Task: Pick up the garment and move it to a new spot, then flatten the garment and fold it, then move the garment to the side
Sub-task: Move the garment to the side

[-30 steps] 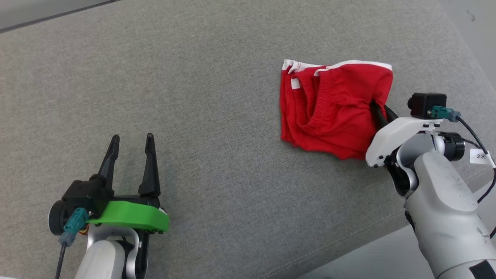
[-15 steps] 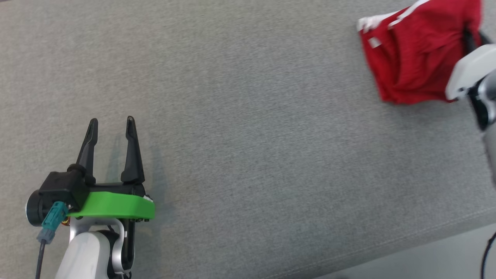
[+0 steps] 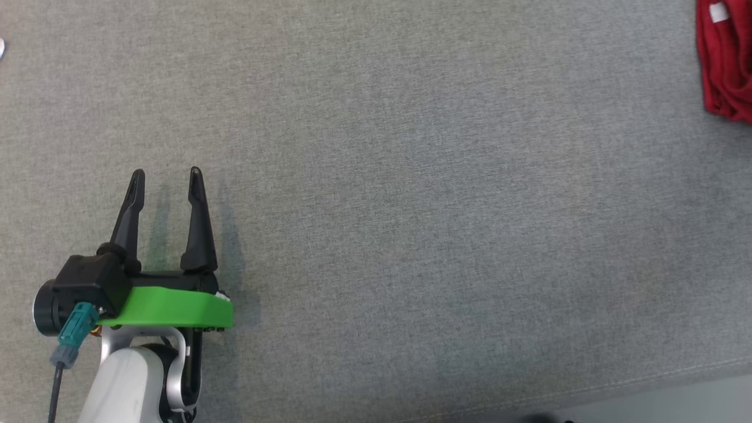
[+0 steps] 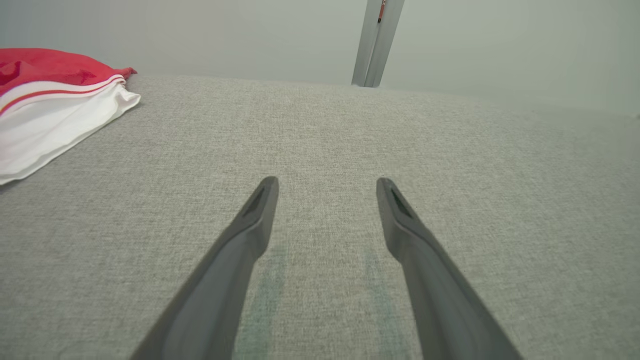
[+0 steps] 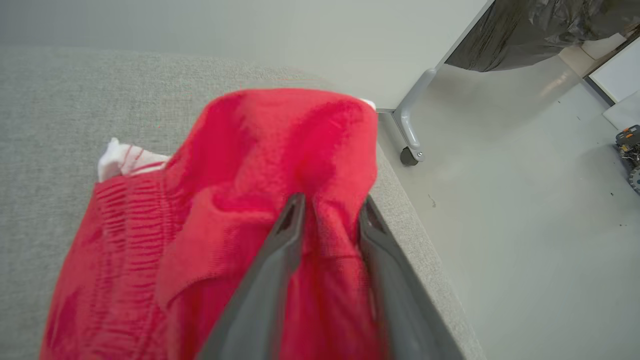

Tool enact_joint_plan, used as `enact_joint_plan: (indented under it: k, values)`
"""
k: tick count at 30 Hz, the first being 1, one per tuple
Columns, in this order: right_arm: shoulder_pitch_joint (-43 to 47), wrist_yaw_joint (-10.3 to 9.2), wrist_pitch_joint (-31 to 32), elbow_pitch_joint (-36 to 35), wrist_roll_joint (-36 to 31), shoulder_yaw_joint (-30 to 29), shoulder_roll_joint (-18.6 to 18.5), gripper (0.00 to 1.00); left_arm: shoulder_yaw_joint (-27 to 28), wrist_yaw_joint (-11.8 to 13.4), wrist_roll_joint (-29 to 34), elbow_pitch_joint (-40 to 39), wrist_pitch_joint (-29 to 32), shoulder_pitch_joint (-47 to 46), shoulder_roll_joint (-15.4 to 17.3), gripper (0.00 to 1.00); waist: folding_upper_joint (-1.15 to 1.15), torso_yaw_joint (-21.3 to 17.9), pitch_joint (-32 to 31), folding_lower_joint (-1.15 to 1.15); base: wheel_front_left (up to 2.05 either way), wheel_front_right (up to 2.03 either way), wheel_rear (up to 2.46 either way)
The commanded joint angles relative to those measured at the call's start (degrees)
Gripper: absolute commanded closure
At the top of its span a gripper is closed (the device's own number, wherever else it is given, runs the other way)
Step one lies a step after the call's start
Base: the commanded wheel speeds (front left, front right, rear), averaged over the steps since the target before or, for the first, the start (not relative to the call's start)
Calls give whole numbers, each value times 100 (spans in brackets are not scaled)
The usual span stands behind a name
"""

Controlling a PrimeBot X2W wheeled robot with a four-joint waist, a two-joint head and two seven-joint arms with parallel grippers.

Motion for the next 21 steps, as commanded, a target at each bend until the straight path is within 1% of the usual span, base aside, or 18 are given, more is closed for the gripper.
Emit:
enact_joint_plan:
  k: [1, 2, 6, 9, 13, 21]
  values:
    - [-58, -9, -66, 25, -122, -84, 19, 0, -14, 32, 36, 3, -18, -113, 9, 0, 0, 59, 57, 0, 0, 0, 0]
    - [-65, -8, -90, 41, -199, -148, 37, 0, -26, 31, 36, 11, -15, -120, 0, 0, 0, 63, 55, 0, 0, 0, 0]
    - [-131, -9, -210, 108, -349, -317, 295, 0, -67, 26, 17, 60, -30, -142, -21, 0, 0, 65, -19, 0, 0, 0, 0]
    - [-189, -9, -307, 152, -360, -222, 499, 0, -72, 23, -32, 113, -55, -139, -40, 0, 0, 65, -108, 0, 0, 0, 0]
    - [-267, -9, -478, 227, -278, 129, 790, 0, -57, 2, -98, 221, -115, -166, -71, 0, 0, 87, -282, 0, 0, 0, 0]
    - [-181, -8, -741, 405, 165, 1185, 1436, 0, 40, -14, -219, 693, -361, -301, -145, 0, 0, 192, -823, 0, 0, 0, 0]
